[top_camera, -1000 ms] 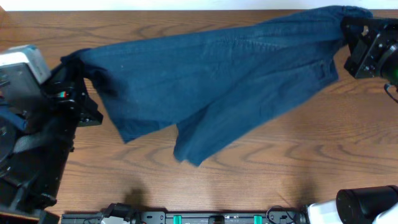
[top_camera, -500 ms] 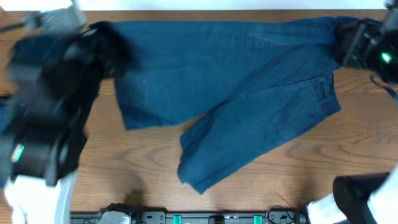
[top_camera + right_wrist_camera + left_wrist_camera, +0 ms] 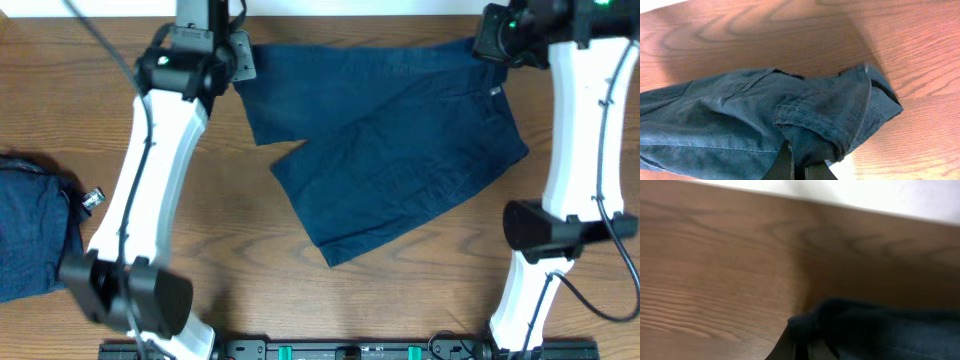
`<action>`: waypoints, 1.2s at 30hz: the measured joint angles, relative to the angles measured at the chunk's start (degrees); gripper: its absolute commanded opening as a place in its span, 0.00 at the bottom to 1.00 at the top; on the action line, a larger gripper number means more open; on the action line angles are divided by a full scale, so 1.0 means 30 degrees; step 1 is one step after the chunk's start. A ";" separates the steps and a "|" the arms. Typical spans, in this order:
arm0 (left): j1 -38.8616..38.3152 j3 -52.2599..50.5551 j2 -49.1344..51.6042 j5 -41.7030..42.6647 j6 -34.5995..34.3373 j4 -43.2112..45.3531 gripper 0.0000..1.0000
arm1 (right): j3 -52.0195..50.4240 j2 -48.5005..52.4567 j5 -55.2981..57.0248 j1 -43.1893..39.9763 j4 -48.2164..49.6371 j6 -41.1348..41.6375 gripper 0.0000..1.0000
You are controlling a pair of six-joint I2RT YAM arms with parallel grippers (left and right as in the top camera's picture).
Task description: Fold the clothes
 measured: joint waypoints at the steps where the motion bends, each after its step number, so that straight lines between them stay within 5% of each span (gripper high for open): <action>1: 0.0015 0.0000 0.0350 0.0153 -0.0029 0.0015 0.06 | 0.0000 0.0357 0.0080 -0.0007 0.0095 -0.0007 0.01; 14: -0.0612 0.0000 0.1625 0.2455 -0.0590 -0.0233 0.06 | 0.0000 0.1311 0.0248 -0.1428 0.0379 -0.0517 0.01; 36: -0.7111 -0.0007 0.1625 0.2011 -0.1158 -0.3745 0.06 | 0.0000 0.3016 0.0401 -0.3024 -0.0415 -0.1508 0.01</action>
